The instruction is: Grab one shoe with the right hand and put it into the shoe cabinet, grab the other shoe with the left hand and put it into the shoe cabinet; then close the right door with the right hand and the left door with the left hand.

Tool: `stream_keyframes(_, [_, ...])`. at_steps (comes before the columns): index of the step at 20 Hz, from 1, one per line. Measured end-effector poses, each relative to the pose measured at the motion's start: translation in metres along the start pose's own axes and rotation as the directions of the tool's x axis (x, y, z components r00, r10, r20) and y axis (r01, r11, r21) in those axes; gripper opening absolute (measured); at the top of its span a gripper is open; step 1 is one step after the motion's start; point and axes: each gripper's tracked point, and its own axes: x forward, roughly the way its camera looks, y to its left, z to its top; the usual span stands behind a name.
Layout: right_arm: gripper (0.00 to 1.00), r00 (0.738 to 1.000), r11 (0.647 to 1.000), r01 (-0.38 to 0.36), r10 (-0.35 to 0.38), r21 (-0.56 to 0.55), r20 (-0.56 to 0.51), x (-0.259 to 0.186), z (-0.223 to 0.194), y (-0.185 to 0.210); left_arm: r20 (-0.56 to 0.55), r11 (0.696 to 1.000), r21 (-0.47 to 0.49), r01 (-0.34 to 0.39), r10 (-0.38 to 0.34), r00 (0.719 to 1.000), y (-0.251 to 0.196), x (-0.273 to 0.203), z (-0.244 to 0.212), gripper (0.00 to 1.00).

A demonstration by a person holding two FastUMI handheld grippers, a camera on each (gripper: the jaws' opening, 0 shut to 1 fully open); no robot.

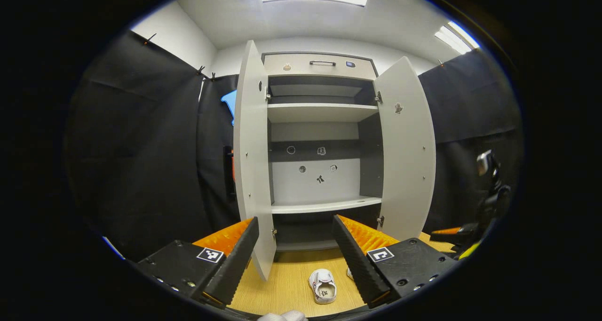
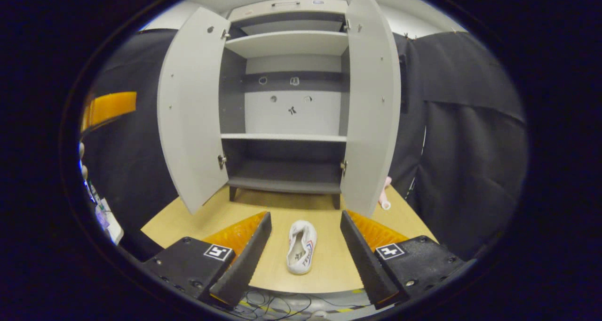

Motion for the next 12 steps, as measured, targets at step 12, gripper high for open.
stream_keyframes(12, [0.84,0.943,0.995,-0.048,0.074,0.089,-0.324,0.128,-0.147,0.038,-0.048,0.997,0.035,-0.075,0.076,0.996,0.024,0.006,-0.018,0.95])
